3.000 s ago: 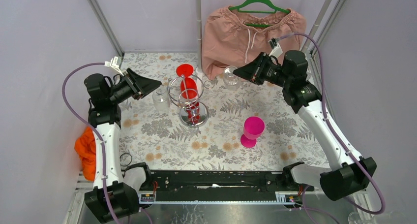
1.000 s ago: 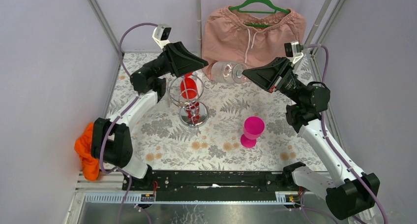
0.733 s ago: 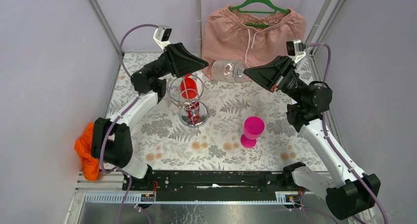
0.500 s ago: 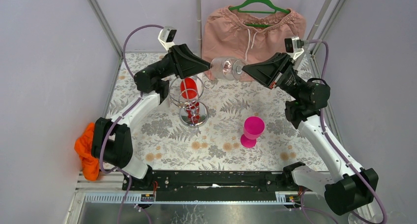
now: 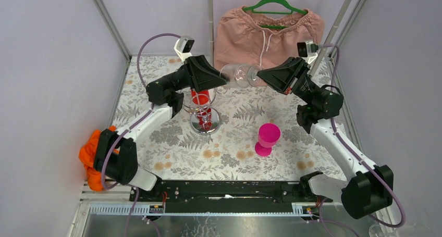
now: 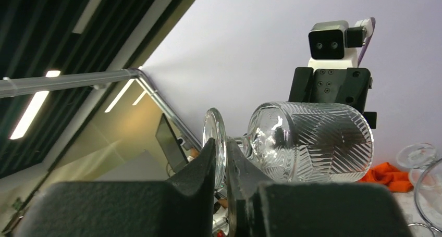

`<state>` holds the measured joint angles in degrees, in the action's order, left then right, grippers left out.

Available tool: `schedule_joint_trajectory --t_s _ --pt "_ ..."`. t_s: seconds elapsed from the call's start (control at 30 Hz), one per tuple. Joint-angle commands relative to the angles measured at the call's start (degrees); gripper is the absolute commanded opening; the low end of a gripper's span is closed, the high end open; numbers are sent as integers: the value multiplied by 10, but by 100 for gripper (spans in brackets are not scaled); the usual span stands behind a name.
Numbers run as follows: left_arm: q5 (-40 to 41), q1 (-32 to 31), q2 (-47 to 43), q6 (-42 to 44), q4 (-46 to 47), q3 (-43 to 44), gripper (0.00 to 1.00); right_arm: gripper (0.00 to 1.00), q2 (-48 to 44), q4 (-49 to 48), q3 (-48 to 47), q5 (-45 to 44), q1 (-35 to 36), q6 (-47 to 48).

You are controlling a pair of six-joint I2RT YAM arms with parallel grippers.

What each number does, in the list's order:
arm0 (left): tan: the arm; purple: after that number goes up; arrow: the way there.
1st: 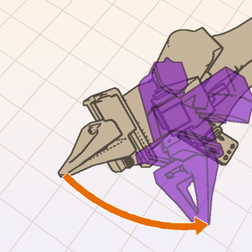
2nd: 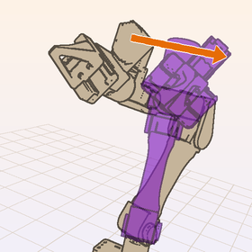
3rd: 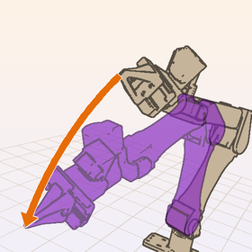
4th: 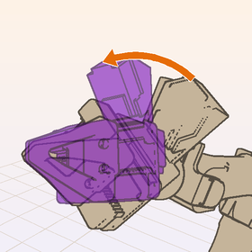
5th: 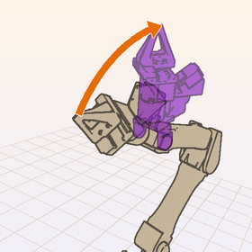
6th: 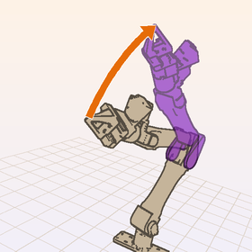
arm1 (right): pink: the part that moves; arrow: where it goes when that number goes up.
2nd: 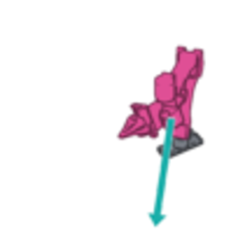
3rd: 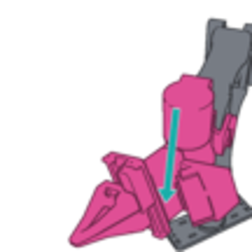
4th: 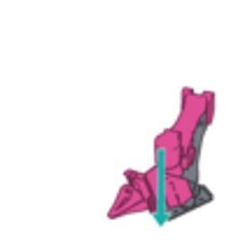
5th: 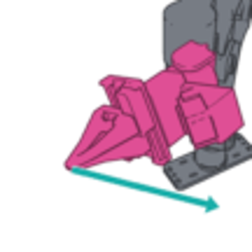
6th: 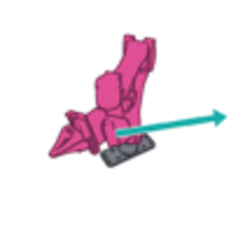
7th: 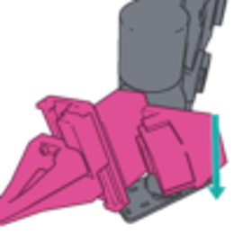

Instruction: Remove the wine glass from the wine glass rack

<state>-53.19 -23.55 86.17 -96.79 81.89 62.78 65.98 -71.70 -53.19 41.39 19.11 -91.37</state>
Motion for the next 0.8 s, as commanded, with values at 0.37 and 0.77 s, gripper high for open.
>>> schedule_joint_trajectory --t_s 0.37,0.77 --pt "53 -40 -130 77 -45 -65 46 0 63 -262 69 -39 21 -113" --pt "66 -86 -131 104 -72 -63 25 0 90 -249 91 -43 89 -78"
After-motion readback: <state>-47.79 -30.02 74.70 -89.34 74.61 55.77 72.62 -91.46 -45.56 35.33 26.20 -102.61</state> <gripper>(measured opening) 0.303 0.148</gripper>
